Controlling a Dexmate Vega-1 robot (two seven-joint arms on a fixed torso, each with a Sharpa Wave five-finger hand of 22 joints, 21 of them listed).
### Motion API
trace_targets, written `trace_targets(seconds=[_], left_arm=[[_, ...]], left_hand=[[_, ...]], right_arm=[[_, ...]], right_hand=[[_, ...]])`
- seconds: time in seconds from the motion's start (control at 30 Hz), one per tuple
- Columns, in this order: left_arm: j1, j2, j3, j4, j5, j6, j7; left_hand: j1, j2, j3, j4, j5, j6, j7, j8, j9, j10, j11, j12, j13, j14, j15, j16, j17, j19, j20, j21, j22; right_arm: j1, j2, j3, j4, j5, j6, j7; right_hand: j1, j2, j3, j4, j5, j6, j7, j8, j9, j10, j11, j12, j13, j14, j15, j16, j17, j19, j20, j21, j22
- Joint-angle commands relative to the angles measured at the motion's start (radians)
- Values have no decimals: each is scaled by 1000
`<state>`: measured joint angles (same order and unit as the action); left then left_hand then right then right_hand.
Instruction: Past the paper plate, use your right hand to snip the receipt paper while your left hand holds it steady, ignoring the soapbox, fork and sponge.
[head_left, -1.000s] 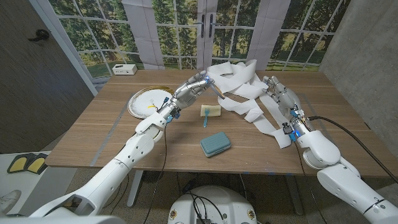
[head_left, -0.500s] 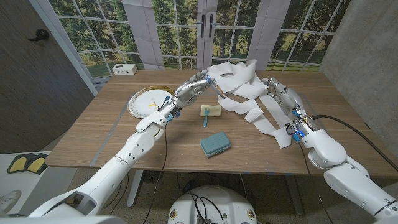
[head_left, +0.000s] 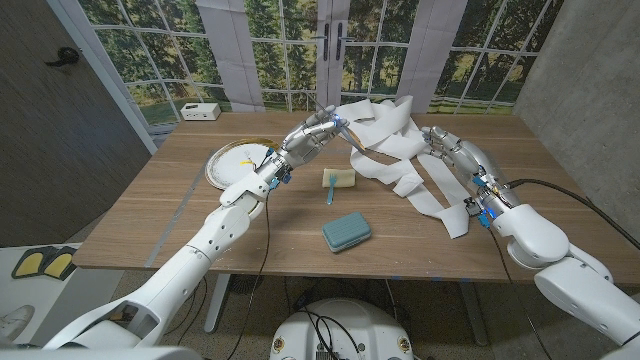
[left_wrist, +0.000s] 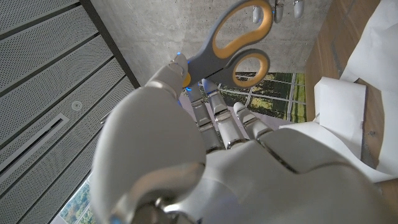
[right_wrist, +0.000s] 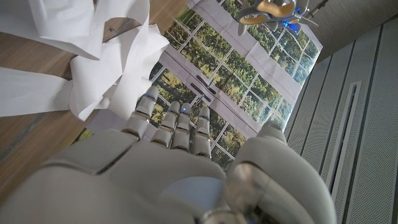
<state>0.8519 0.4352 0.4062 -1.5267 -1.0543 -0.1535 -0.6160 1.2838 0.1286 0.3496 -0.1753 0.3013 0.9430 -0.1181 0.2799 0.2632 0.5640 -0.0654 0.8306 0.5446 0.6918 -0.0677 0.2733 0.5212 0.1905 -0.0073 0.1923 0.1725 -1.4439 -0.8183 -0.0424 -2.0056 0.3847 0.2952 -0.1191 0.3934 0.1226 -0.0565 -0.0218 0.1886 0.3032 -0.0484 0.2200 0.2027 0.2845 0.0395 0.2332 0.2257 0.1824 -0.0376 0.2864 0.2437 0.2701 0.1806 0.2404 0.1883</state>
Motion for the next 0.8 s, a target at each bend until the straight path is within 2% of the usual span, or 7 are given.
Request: trace_targets(seconds=[0.03, 0.37, 0.5, 0.53, 0.63, 0.7, 0.8], left_arm=[[-16, 3, 14, -11, 5, 15, -22], [-45, -17, 31, 36, 2, 30, -52], [-63, -35, 37, 74, -5, 30, -85], [-66, -38, 38, 80, -6, 33, -89], [-70, -42, 40, 90, 7, 22, -92], [-69, -46, 41, 93, 7, 21, -94], [-66, -51, 40, 97, 6, 17, -99]], left_hand=[[11, 17, 0, 7, 0, 3, -8, 6, 2, 136, -126, 3, 4, -3, -174, -2, 3, -3, -2, -1, 0], [12, 17, -1, 7, -2, 3, -7, 5, 1, 136, -126, 1, 6, -4, -174, -4, 3, -5, -1, -1, 0], [12, 18, -2, 8, -3, 4, -8, 5, 1, 137, -126, 0, 6, -3, -174, -4, 3, -4, -2, -1, 0], [12, 18, -2, 8, -4, 4, -9, 5, 1, 137, -126, 0, 7, -3, -174, -4, 3, -4, -1, -1, 0], [12, 18, -2, 8, -4, 1, -7, 4, 1, 136, -126, -1, 8, -3, -174, -4, 3, -4, 0, -1, 0], [13, 18, -2, 8, -5, 0, -7, 3, 1, 135, -126, -2, 7, -3, -174, -4, 3, -5, 0, -1, 0], [13, 19, -2, 8, -6, 0, -7, 4, 2, 135, -126, -3, 7, -4, -174, -5, 4, -5, 1, -1, 0]], right_arm=[[-20, -27, 32, -29, -34, -39, 17], [-35, -38, 53, -49, -42, -91, 23], [-41, -50, 63, -55, -49, -110, 31], [-45, -54, 67, -58, -54, -112, 33], [-60, -56, 81, -69, -63, -122, 31], [-70, -55, 89, -74, -65, -127, 31], [-75, -51, 94, -77, -62, -131, 36]], right_hand=[[-4, 1, 4, -2, 4, -4, -5, -2, 2, 23, 3, 12, 7, 8, -10, 9, 4, 12, 1, 5, 2], [1, 16, 19, -9, 5, -3, 22, -1, 2, 108, -8, 54, 34, 104, -21, 60, 29, 60, 0, 18, 4], [2, 15, 22, -11, 5, 1, 24, 1, 2, 120, -6, 61, 42, 114, -21, 69, 37, 72, -3, 21, 5], [2, 15, 23, -12, 4, 2, 25, 1, 2, 130, -16, 67, 46, 121, -23, 75, 41, 76, -3, 22, 5], [8, 15, 29, -18, 4, 20, 31, 8, 2, 178, -11, 91, 61, 150, -31, 94, 53, 98, -9, 29, 6], [19, 14, 36, -28, 3, 39, 32, 14, 2, 211, -30, 113, 80, 186, -39, 115, 65, 120, -14, 36, 7], [27, 16, 45, -35, 2, 57, 36, 15, 2, 265, -33, 155, 108, 231, -56, 140, 85, 159, -29, 50, 9]])
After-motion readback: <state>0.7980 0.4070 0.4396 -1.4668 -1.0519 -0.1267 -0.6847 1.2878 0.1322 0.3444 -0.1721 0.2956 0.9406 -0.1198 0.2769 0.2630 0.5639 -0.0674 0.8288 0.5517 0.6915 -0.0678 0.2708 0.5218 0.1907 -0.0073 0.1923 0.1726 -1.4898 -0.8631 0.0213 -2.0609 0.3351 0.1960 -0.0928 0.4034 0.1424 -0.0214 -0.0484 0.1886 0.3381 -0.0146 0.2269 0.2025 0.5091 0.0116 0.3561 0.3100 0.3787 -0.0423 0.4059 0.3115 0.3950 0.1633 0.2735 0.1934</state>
